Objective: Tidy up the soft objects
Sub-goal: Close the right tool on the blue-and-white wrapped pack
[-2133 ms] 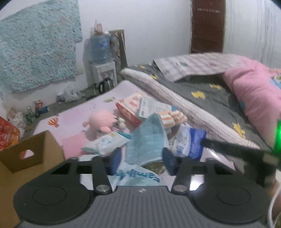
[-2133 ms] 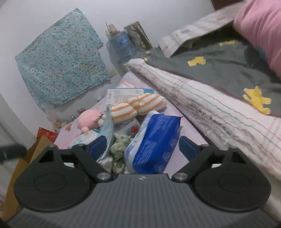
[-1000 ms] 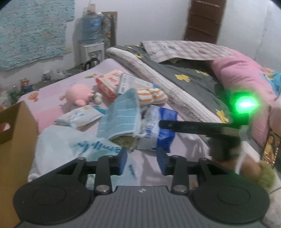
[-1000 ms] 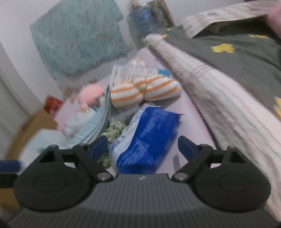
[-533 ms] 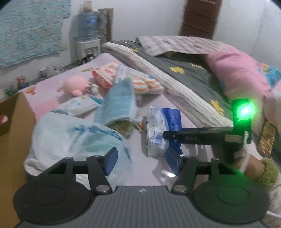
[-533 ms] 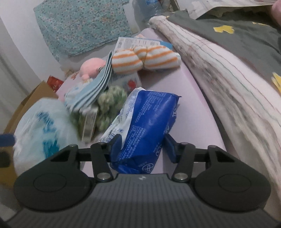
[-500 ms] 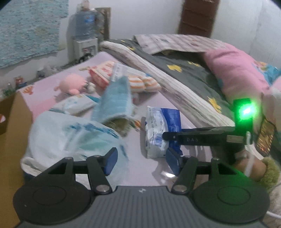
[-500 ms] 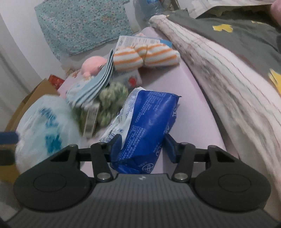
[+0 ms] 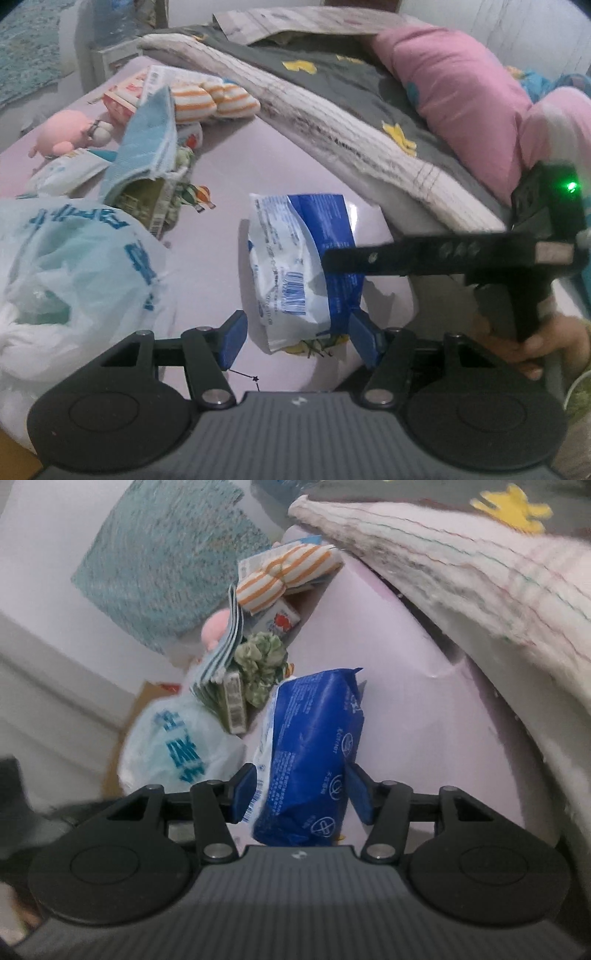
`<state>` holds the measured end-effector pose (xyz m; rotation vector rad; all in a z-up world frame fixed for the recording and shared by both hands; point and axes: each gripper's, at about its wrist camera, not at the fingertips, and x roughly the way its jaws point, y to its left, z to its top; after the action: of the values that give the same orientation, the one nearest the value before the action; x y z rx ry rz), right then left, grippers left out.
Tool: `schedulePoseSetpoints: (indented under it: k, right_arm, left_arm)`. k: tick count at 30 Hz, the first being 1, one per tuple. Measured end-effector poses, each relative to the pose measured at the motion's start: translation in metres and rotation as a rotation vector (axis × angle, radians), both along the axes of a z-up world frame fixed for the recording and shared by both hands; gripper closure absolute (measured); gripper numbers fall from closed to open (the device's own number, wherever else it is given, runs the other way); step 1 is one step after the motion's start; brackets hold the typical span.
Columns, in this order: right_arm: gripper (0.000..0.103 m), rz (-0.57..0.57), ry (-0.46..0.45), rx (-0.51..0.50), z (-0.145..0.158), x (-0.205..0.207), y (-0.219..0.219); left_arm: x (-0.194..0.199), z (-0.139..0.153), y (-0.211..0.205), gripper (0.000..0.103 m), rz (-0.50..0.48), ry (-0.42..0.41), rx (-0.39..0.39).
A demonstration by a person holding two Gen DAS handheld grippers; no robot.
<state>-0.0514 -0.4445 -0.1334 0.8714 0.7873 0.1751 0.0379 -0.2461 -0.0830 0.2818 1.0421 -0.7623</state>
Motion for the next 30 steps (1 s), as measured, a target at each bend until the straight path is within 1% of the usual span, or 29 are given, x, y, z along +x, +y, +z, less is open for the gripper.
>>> schedulePoseSetpoints:
  k: [1,3,5,7,9,10,14,15,16,17,18,21,24,26,30]
  right_arm:
    - [0.049,-0.013,-0.005,0.027,-0.001,-0.002,-0.003]
    - [0.049,-0.035,-0.016,0.08,-0.002,-0.006,-0.009]
    - [0.049,-0.056,-0.023,0.129,-0.005,-0.007,-0.014]
    - [0.049,-0.077,-0.03,0.157,-0.005,-0.009,-0.017]
    - [0.048,-0.098,-0.038,0.166,-0.004,-0.011,-0.02]
    - [0.046,-0.108,-0.043,0.173,-0.004,-0.013,-0.021]
    - [0.044,-0.14,-0.051,0.195,-0.005,-0.021,-0.025]
    - [0.043,-0.147,-0.048,0.193,-0.005,-0.023,-0.025]
    - [0.043,-0.154,-0.047,0.188,-0.005,-0.026,-0.025]
    - [0.042,-0.159,-0.046,0.184,-0.006,-0.028,-0.025]
    - [0.041,-0.165,-0.047,0.185,-0.006,-0.031,-0.025]
    - [0.039,-0.179,-0.05,0.216,-0.01,-0.036,-0.025]
    - [0.035,-0.184,-0.054,0.262,-0.016,-0.037,-0.024]
    - [0.032,-0.18,-0.052,0.292,-0.02,-0.033,-0.022]
    - [0.03,-0.149,-0.051,0.336,-0.024,-0.02,-0.013]
  left_arm:
    - [0.0,-0.002,-0.003,0.038,-0.006,0.0,0.006]
    - [0.002,-0.005,-0.011,0.028,-0.015,-0.01,0.019]
    - [0.002,-0.008,-0.022,0.022,-0.034,-0.028,0.034]
    - [0.001,-0.009,-0.033,0.02,-0.049,-0.057,0.06]
    - [0.001,-0.012,-0.047,0.016,-0.074,-0.084,0.092]
    - [0.001,-0.014,-0.054,0.015,-0.079,-0.097,0.112]
    - [0.002,-0.033,-0.077,0.014,-0.074,-0.131,0.228]
    - [0.002,-0.037,-0.079,0.013,-0.071,-0.141,0.245]
    - [0.002,-0.038,-0.08,0.013,-0.069,-0.141,0.246]
    - [0.002,-0.039,-0.078,0.015,-0.063,-0.138,0.239]
    - [0.002,-0.039,-0.076,0.021,-0.058,-0.133,0.225]
    - [0.008,-0.037,-0.071,0.026,-0.034,-0.116,0.193]
    - [0.014,-0.033,-0.062,0.029,-0.002,-0.08,0.152]
    - [0.018,-0.028,-0.054,0.029,0.012,-0.026,0.104]
    - [0.025,-0.021,-0.037,0.03,0.019,0.129,-0.029]
